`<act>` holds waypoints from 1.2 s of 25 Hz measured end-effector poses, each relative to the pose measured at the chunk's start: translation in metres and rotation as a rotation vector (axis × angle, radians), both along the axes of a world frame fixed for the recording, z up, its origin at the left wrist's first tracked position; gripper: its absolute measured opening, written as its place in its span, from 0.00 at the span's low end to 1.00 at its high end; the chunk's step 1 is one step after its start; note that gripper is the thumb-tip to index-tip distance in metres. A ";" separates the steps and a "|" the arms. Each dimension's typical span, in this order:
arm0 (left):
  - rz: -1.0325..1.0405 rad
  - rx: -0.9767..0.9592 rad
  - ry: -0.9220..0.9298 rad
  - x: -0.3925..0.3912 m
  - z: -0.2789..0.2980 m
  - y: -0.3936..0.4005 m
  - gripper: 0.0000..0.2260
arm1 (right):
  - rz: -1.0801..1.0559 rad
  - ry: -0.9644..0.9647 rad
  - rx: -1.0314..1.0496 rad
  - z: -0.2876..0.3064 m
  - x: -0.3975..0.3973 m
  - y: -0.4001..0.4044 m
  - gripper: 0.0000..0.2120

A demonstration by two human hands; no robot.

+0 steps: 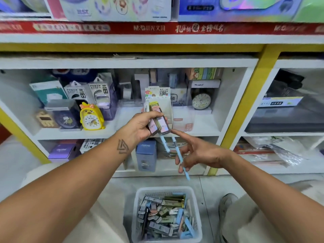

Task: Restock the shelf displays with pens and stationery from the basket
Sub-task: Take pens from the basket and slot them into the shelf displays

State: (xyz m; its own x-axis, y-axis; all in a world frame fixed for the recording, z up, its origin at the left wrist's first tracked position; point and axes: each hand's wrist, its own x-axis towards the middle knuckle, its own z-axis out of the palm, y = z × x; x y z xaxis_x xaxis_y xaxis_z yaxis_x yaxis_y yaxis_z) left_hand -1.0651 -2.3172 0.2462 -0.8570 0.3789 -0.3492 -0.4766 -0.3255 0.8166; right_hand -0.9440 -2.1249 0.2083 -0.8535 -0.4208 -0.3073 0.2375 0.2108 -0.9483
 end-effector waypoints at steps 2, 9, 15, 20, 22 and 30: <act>0.016 0.001 -0.036 -0.007 0.003 0.002 0.14 | -0.043 0.035 0.005 0.005 -0.013 0.004 0.49; -0.003 -0.050 -0.085 -0.037 0.008 0.000 0.12 | -0.580 0.391 0.146 0.038 -0.072 0.014 0.14; 0.037 -0.085 -0.095 -0.074 0.017 -0.012 0.05 | -0.785 0.653 0.156 0.055 -0.126 0.009 0.04; 0.030 -0.152 -0.074 -0.094 0.012 -0.024 0.12 | -0.882 0.796 0.385 0.052 -0.159 0.017 0.04; 0.011 -0.160 -0.080 -0.097 0.007 -0.022 0.12 | -0.908 0.839 0.493 0.051 -0.167 0.026 0.06; -0.027 -0.127 -0.101 -0.100 0.001 0.020 0.11 | -0.775 1.002 0.838 0.030 -0.184 0.052 0.09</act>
